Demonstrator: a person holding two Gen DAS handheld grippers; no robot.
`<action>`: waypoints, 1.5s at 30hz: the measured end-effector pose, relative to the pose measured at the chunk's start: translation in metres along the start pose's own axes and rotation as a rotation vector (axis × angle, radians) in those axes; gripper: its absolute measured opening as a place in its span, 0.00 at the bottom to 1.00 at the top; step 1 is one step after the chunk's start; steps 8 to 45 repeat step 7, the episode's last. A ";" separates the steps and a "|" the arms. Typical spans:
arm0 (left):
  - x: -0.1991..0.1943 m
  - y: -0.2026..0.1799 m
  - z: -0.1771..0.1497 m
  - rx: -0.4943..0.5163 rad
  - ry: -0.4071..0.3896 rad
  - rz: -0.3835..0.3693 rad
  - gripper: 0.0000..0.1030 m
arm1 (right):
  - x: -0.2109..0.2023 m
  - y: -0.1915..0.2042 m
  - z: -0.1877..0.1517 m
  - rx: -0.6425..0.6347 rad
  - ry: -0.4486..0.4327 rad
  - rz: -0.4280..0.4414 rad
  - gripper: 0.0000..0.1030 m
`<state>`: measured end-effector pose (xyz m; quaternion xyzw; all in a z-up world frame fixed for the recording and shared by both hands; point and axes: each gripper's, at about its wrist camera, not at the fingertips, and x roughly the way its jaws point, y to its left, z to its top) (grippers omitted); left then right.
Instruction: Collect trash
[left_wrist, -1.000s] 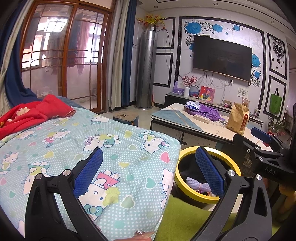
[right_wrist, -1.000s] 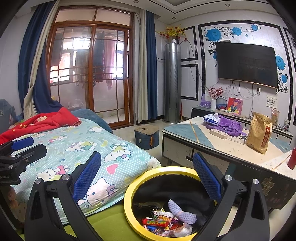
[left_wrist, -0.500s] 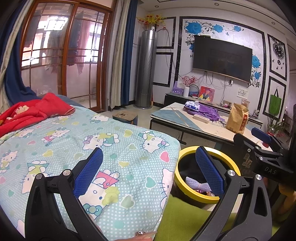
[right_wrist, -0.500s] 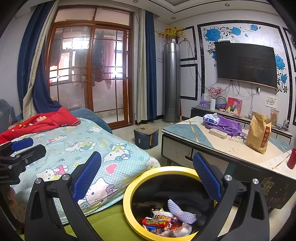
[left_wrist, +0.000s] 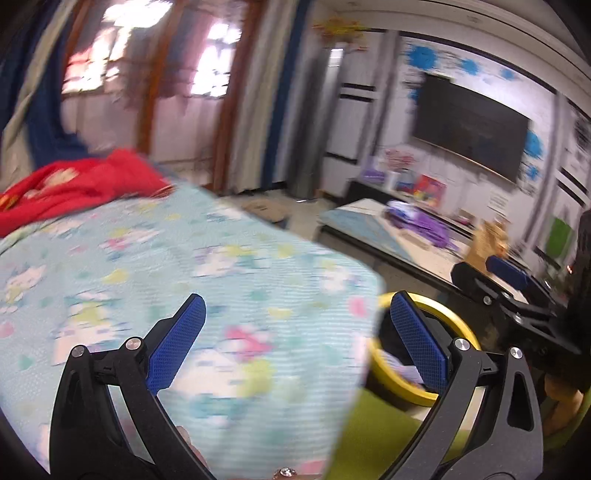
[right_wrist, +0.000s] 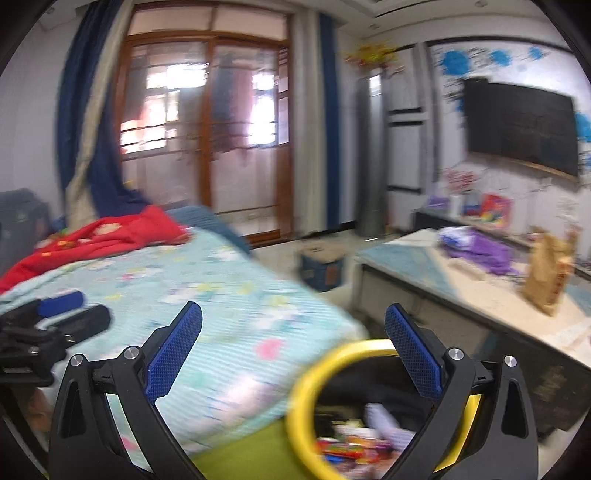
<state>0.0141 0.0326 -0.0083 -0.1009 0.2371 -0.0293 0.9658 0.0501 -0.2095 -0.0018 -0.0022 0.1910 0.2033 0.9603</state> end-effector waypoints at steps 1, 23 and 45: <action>-0.002 0.022 0.004 -0.030 0.013 0.066 0.89 | 0.011 0.018 0.006 0.001 0.017 0.049 0.94; -0.044 0.206 0.006 -0.272 0.087 0.652 0.89 | 0.095 0.190 0.027 -0.099 0.276 0.427 0.94; -0.044 0.206 0.006 -0.272 0.087 0.652 0.89 | 0.095 0.190 0.027 -0.099 0.276 0.427 0.94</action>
